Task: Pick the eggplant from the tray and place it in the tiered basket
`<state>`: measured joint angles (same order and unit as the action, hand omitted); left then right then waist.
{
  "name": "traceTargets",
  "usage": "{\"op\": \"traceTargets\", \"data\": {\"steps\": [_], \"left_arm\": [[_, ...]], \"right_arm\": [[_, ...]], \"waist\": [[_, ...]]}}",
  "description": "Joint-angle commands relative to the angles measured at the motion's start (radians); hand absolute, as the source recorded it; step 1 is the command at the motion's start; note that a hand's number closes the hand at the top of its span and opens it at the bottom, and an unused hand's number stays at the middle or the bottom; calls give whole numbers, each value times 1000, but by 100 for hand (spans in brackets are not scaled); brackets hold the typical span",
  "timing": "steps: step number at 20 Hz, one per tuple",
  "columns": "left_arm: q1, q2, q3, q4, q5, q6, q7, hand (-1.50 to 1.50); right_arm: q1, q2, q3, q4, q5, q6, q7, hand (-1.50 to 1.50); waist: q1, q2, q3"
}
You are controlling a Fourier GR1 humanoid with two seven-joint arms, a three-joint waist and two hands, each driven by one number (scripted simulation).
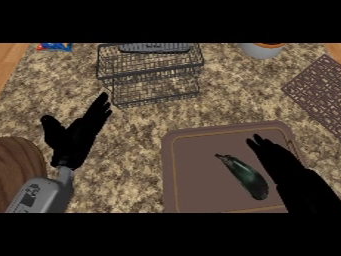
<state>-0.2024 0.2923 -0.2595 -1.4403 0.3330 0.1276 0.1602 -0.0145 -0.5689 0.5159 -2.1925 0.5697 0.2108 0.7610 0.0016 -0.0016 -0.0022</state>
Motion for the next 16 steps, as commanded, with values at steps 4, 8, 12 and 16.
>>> {"op": "traceTargets", "data": {"steps": [4, 8, 12, 16], "left_arm": [[46, -5, 18, -29, -23, -24, -3, 0], [36, -29, 43, -23, -42, -36, 17, 0], [-15, -43, 89, 13, -54, -68, 35, 0], [40, -83, 73, 2, -104, -56, 7, 0]], "right_arm": [[25, 86, 154, 66, 209, 39, 136, -150], [-1, 176, 142, 145, 221, 75, 155, -150], [42, 194, 151, 139, 251, 103, 130, -150], [37, 193, 95, 180, 287, 110, 94, -150]], "waist": [[-3, 0, 2], [-2, 1, 2], [-4, 1, 2], [-3, 1, 2]]}}
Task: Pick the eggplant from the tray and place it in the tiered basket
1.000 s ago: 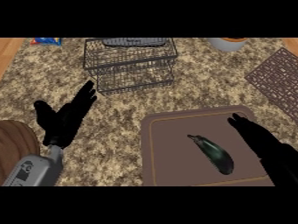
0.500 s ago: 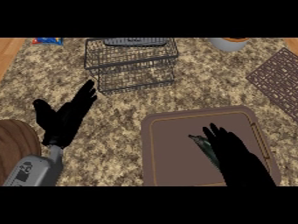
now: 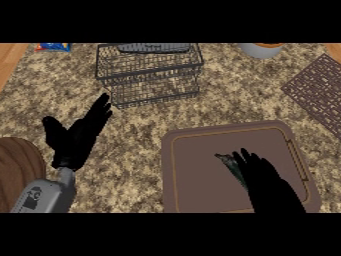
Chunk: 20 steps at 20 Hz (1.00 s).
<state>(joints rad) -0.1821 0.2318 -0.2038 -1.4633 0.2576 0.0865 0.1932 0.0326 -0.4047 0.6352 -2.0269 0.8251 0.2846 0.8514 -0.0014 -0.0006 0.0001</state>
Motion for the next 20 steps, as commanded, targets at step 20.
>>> {"op": "traceTargets", "data": {"steps": [20], "left_arm": [[25, -59, 110, -23, -78, -114, 34, 0]], "right_arm": [[55, 96, -176, 220, 142, -122, -273, -150]], "waist": [[1, 0, 0]]}}
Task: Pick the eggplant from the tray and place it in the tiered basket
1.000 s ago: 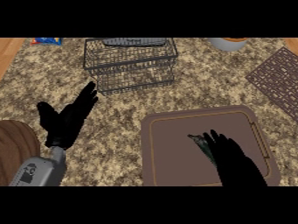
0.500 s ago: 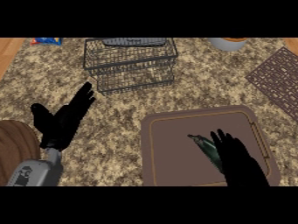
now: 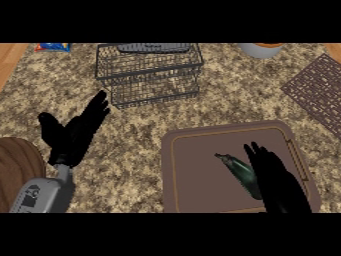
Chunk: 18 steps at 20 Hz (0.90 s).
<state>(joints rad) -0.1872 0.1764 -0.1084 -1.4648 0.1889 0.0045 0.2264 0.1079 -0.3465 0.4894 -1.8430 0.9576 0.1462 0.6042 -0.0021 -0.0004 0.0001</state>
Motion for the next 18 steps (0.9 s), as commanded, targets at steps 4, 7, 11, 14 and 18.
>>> {"op": "traceTargets", "data": {"steps": [4, 7, 11, 14, 18], "left_arm": [[-19, -58, 6, 55, -56, 4, -39, 0], [9, 3, 50, -42, -9, -58, 49, 0], [-7, -54, 26, -50, -53, -25, 53, 0], [-16, -56, 39, -36, -68, -9, 45, 0], [20, -72, 24, -26, -93, -6, 19, 0]], "right_arm": [[-29, 35, -94, 153, -4, -45, -122, -150], [-60, 82, -102, 218, 7, -44, -128, -150], [-46, 109, -114, 261, 50, -90, -158, -150], [-27, 82, -144, 287, 27, -106, -222, -150], [-107, 134, -169, 424, 36, -148, -260, -150]], "waist": [[0, 1, 0], [2, 0, 0], [2, 0, 0], [0, 0, 0], [5, 1, 0]]}}
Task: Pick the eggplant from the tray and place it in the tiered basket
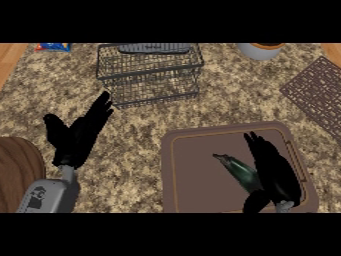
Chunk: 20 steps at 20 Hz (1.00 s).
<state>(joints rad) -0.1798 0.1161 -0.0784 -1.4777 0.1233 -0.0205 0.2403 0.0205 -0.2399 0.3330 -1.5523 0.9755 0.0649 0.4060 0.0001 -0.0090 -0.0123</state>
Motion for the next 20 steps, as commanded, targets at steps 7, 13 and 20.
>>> {"op": "traceTargets", "data": {"steps": [7, 13, 20], "left_arm": [[12, 40, 55, -17, 30, -47, 14, 0], [-27, 20, 47, 12, 24, -46, 20, 0], [21, -13, 25, 35, -11, -37, -64, 0]], "right_arm": [[7, 32, 31, 122, -25, -20, -170, 150], [-68, 50, 25, 229, 32, -79, -206, 150], [-15, 100, 31, 97, 60, -76, -103, 150]], "waist": [[1, 10, 13], [5, 11, 13], [-3, 9, 12]]}}
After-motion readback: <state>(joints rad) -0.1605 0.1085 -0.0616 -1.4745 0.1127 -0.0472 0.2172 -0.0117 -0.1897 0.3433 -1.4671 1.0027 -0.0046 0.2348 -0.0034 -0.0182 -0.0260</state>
